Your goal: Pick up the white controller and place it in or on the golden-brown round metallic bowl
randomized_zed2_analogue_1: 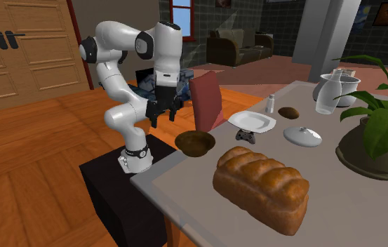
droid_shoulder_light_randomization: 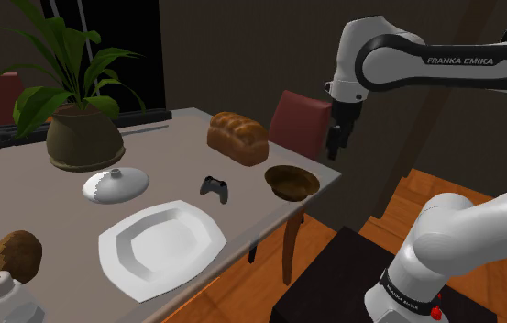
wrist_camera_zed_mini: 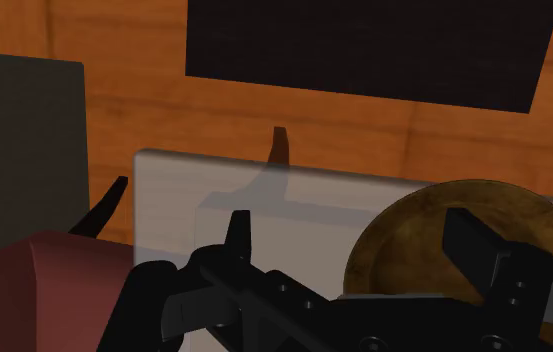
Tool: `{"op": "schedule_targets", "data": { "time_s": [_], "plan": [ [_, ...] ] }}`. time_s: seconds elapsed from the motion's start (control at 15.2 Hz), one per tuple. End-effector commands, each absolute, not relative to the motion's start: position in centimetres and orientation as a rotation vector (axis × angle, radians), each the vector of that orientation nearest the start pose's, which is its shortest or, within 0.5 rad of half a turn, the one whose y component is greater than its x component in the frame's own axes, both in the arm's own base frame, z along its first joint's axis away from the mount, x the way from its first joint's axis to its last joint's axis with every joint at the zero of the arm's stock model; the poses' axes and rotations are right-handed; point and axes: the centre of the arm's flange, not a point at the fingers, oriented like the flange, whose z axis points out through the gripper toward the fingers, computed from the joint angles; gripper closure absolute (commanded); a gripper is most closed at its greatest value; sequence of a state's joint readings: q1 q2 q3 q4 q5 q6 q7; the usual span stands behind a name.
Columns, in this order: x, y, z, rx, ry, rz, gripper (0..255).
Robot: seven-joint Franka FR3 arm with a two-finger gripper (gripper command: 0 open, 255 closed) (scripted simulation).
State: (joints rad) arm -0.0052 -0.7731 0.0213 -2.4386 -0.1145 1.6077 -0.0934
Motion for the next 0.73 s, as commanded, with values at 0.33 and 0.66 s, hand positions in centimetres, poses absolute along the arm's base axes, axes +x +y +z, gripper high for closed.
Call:
{"op": "schedule_targets", "data": {
  "time_s": [0.33, 0.66],
  "plan": [
    [34.8, 4.3, 53.7, -3.238, -0.207, 0.101, 0],
    [38.5, 9.3, 52.4, -3.214, -0.233, 0.099, 0]
  ]
}}
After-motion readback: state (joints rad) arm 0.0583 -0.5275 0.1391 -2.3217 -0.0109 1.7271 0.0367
